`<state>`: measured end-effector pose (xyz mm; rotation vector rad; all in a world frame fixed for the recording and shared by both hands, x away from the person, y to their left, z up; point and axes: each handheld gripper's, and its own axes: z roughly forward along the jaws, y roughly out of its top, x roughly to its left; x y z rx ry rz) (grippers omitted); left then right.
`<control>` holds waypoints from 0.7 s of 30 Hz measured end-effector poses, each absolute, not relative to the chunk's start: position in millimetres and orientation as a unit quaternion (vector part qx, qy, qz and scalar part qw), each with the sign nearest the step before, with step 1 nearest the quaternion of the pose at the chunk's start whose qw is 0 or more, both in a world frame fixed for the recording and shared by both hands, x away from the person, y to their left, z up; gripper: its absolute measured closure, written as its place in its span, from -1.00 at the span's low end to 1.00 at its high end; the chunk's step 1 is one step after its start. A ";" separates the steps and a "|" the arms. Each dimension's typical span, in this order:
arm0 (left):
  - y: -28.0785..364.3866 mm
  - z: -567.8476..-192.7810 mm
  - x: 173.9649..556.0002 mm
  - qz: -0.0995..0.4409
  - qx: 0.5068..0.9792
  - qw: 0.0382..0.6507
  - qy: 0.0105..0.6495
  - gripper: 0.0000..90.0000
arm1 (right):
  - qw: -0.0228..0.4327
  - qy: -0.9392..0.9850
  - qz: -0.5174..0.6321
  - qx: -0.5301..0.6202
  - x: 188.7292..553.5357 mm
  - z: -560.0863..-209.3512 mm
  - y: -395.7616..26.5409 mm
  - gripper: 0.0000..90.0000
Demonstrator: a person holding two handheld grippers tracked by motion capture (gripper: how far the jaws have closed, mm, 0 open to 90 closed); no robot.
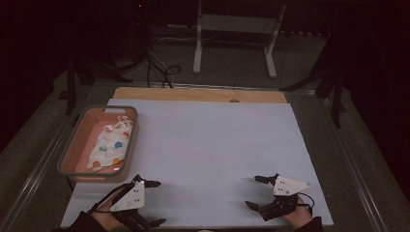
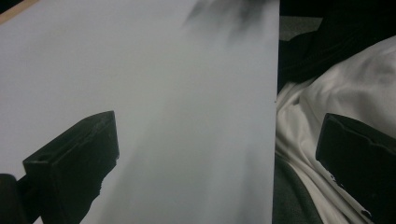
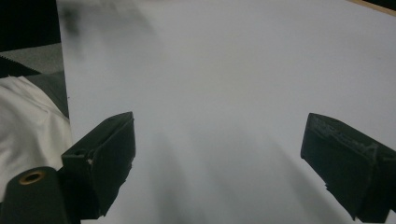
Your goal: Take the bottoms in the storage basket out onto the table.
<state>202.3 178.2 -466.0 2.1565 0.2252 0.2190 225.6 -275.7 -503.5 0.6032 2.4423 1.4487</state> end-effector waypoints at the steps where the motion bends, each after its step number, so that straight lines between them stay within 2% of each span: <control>1: 178.3 -464.6 202.5 0.087 0.877 0.464 0.091 -0.99 | 0.121 0.835 0.497 0.205 225.5 -503.4 -275.8 -0.77; 21: 184.8 -443.8 208.7 0.095 0.873 0.468 0.097 -0.99 | 0.130 0.832 0.499 0.207 224.4 -501.1 -278.2 -0.77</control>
